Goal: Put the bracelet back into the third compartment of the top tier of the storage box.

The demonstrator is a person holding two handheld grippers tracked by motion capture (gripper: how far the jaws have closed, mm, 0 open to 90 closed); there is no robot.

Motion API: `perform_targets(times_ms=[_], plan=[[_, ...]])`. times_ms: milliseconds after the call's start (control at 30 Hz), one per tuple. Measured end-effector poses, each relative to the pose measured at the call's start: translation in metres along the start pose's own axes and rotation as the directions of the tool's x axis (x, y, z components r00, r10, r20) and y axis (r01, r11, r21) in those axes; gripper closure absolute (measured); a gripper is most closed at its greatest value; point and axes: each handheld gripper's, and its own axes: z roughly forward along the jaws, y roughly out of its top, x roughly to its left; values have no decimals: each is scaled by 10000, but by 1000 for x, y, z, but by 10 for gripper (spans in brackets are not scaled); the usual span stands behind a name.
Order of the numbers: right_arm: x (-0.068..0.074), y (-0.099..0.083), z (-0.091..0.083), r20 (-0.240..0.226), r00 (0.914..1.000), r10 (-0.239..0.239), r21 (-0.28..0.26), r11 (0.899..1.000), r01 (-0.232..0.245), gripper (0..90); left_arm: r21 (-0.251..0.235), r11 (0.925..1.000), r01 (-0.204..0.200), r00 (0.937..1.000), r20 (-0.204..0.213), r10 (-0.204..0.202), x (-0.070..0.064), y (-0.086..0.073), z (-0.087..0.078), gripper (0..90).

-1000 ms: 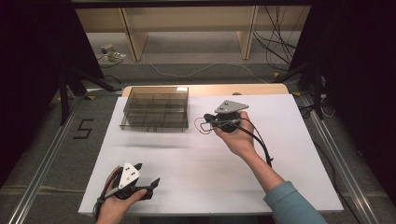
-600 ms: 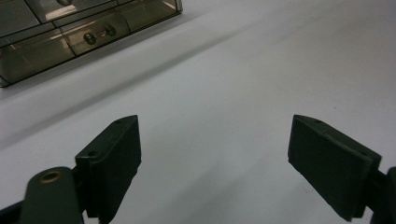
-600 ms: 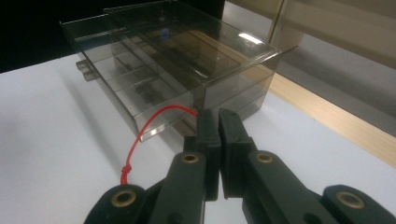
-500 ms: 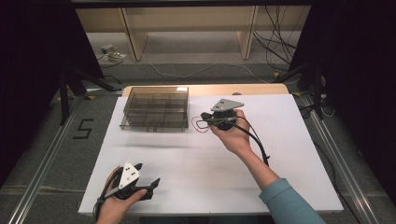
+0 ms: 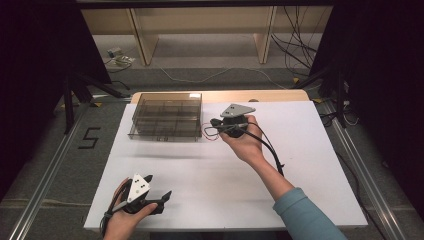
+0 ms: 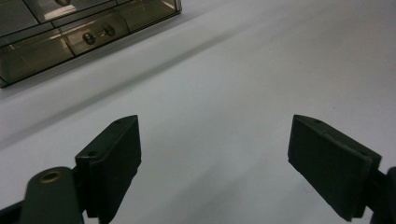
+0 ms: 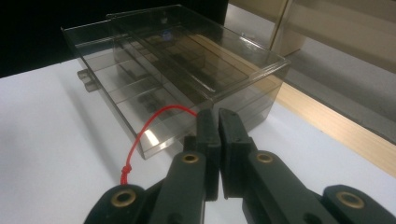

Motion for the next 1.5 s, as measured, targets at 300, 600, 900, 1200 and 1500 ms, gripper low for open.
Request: perform_targets(times_ms=[300, 600, 900, 1200, 1500], plan=[[3, 7, 6, -24, 10000, -41, -16, 10000, 41, 881, -4, 10000, 6, 10000, 22, -6, 0, 0, 0, 170], [6, 12, 15, -67, 10000, -8, -89, 10000, 8, 881, -11, 10000, 4, 10000, 31, -4, 0, 0, 0, 170], [8, 17, 25, -76, 10000, -20, -33, 10000, 19, 881, -29, 10000, 21, 10000, 35, -21, 0, 0, 0, 170], [9, 18, 32, -77, 10000, -12, 50, 10000, 13, 881, -25, 10000, 28, 10000, 48, -28, 0, 0, 0, 169], [9, 21, 38, -29, 10000, -31, 48, 10000, 31, 881, -25, 10000, 36, 10000, 63, -36, 0, 0, 0, 169]])
